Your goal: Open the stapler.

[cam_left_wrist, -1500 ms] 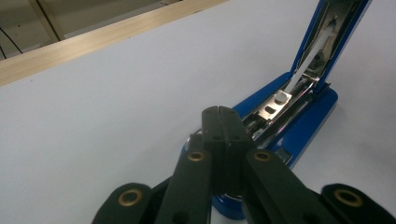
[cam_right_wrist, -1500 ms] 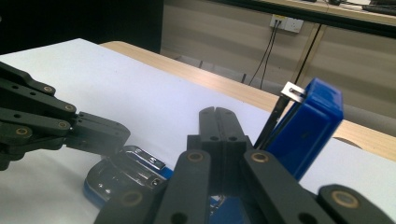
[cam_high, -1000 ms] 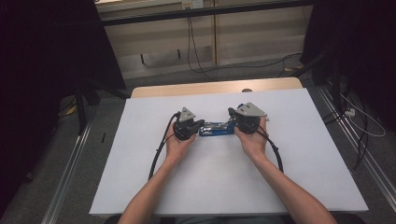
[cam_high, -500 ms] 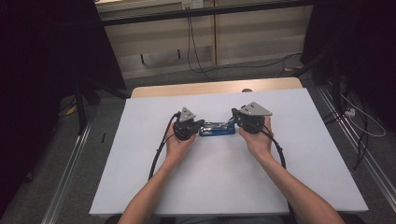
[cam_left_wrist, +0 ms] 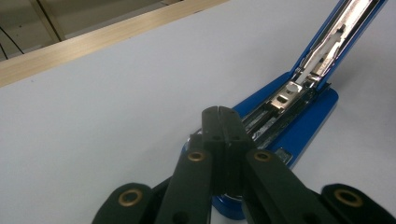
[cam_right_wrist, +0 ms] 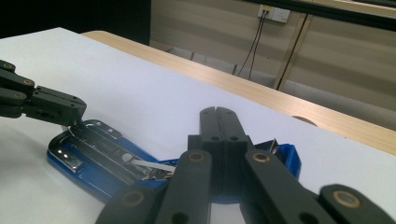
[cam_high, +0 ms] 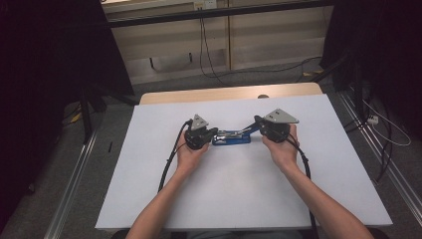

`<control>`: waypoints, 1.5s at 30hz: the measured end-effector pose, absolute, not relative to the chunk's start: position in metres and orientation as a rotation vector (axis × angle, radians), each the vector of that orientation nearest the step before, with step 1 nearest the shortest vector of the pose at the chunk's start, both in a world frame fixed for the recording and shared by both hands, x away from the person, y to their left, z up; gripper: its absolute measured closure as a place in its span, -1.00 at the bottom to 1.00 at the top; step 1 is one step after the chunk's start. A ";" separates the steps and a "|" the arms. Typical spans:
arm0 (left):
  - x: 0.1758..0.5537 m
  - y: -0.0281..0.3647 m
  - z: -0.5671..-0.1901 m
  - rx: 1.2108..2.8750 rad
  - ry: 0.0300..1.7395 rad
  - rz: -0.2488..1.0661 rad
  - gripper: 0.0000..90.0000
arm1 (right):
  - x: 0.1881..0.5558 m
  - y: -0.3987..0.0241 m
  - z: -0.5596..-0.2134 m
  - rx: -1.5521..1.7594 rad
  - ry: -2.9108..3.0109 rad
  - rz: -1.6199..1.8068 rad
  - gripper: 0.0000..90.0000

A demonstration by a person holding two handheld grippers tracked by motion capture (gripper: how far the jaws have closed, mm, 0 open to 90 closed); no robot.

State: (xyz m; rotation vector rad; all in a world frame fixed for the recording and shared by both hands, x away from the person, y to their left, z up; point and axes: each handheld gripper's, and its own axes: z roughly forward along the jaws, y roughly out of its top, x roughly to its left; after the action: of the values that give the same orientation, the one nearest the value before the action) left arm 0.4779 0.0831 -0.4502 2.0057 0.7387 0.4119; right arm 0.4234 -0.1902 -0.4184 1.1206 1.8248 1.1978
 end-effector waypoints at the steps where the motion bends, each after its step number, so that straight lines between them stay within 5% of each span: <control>1: 0.478 0.083 -0.450 2.007 0.739 0.416 1.00 | 0.423 -0.192 -0.419 1.123 1.825 1.198 1.00; 45: 0.478 0.083 -0.450 2.004 0.739 0.414 1.00 | 0.419 -0.221 -0.441 1.182 1.883 1.153 1.00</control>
State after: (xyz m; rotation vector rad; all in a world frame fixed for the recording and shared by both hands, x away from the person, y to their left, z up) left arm 0.4777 0.0832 -0.4504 2.0036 0.7393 0.4137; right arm 0.4189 -0.2209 -0.4414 1.1817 1.8829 1.1530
